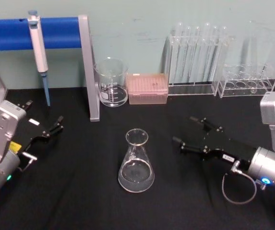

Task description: Grasp the erlenmeyer flask with one hand, shake it three times, then place it back.

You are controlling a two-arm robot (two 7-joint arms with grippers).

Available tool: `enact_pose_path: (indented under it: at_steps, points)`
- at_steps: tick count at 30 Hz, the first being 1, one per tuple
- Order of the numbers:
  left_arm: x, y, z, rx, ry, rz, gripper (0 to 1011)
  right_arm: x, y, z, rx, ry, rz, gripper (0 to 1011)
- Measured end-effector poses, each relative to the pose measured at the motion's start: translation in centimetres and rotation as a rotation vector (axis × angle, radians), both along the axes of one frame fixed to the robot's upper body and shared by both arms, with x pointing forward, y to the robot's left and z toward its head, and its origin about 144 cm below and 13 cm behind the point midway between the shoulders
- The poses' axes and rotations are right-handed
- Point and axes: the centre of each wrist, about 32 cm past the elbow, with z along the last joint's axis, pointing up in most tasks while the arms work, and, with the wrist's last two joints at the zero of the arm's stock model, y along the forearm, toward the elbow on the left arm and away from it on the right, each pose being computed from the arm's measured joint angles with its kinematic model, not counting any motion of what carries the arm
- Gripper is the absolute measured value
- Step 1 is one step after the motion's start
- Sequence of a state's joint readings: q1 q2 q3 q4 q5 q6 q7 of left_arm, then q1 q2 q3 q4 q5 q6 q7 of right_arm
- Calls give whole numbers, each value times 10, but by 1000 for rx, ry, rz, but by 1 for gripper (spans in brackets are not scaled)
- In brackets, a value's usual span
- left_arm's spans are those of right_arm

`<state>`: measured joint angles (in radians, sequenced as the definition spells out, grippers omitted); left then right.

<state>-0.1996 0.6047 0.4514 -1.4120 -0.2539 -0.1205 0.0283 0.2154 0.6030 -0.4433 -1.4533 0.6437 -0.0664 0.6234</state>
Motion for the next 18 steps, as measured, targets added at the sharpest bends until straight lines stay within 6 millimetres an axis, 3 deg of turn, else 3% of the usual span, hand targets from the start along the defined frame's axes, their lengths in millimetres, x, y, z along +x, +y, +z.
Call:
enact_pose_path:
  at_steps: [8,18]
  points:
    - [0,0,0,0,0,0,1001,6,3,1,-3,-37,-111,1000]
    - [0,0,0,0,0,0,1001,16,21,-8,-17,-38,-242,1000]
